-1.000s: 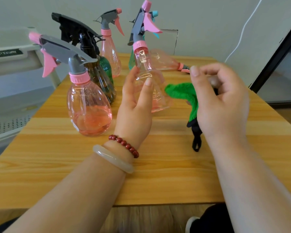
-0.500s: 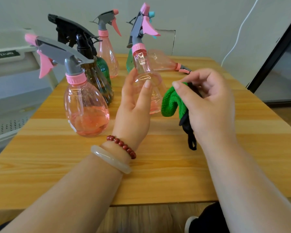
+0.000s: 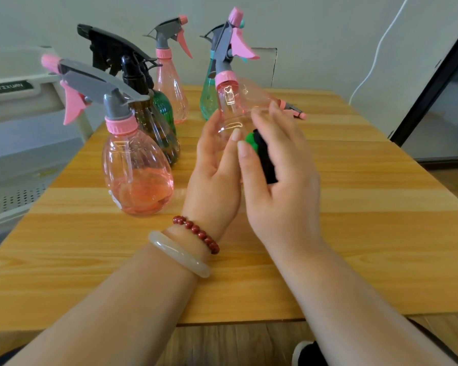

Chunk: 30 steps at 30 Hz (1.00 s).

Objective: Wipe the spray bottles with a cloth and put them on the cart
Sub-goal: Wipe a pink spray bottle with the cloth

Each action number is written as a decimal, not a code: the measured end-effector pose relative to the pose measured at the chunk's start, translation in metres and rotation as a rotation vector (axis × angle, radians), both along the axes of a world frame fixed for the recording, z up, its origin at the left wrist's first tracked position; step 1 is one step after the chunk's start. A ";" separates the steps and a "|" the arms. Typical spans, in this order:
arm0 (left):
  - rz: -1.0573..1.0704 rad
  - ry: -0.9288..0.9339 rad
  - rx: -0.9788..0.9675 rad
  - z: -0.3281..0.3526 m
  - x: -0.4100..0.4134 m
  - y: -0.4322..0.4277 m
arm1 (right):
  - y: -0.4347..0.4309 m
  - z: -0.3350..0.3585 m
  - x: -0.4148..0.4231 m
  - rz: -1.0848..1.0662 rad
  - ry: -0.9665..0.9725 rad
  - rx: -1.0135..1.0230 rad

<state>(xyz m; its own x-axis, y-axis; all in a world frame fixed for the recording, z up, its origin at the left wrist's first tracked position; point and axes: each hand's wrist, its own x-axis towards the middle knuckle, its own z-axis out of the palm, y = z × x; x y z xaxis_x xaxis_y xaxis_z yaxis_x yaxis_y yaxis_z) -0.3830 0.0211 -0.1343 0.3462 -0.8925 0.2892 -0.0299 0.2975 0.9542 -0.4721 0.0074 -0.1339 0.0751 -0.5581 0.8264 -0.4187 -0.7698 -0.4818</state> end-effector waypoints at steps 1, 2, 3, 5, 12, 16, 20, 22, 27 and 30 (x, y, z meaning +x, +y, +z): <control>-0.003 0.015 -0.001 0.000 0.000 0.000 | 0.001 -0.001 0.002 -0.005 0.026 -0.040; 0.000 0.031 -0.005 0.000 0.001 -0.001 | 0.000 -0.002 0.003 -0.022 0.036 -0.071; 0.006 0.041 -0.013 0.000 0.000 0.001 | -0.002 -0.002 0.003 -0.047 0.014 -0.070; 0.017 0.024 -0.033 0.000 -0.002 0.001 | -0.007 0.001 -0.003 -0.068 -0.111 0.077; 0.024 0.033 -0.066 -0.001 0.001 -0.001 | -0.003 -0.005 -0.008 -0.005 -0.008 -0.044; 0.012 -0.009 -0.077 -0.001 0.001 -0.001 | -0.008 -0.004 -0.010 -0.015 -0.060 -0.008; 0.006 -0.031 -0.068 -0.002 -0.002 -0.001 | -0.012 0.000 -0.017 0.016 -0.275 0.371; 0.022 -0.030 -0.073 0.000 -0.001 0.000 | -0.006 0.002 -0.016 0.053 -0.124 0.159; 0.003 0.005 -0.080 0.000 0.003 0.000 | -0.007 -0.002 -0.007 0.045 0.047 -0.108; 0.009 -0.031 -0.105 0.000 -0.002 0.002 | -0.009 0.000 -0.012 -0.016 -0.193 0.211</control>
<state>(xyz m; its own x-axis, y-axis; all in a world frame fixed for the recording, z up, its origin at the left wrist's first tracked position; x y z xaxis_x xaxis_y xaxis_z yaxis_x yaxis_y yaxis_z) -0.3847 0.0232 -0.1342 0.3438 -0.8533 0.3920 -0.0624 0.3957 0.9163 -0.4844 -0.0015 -0.1337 -0.0826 -0.7192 0.6898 -0.3147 -0.6380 -0.7028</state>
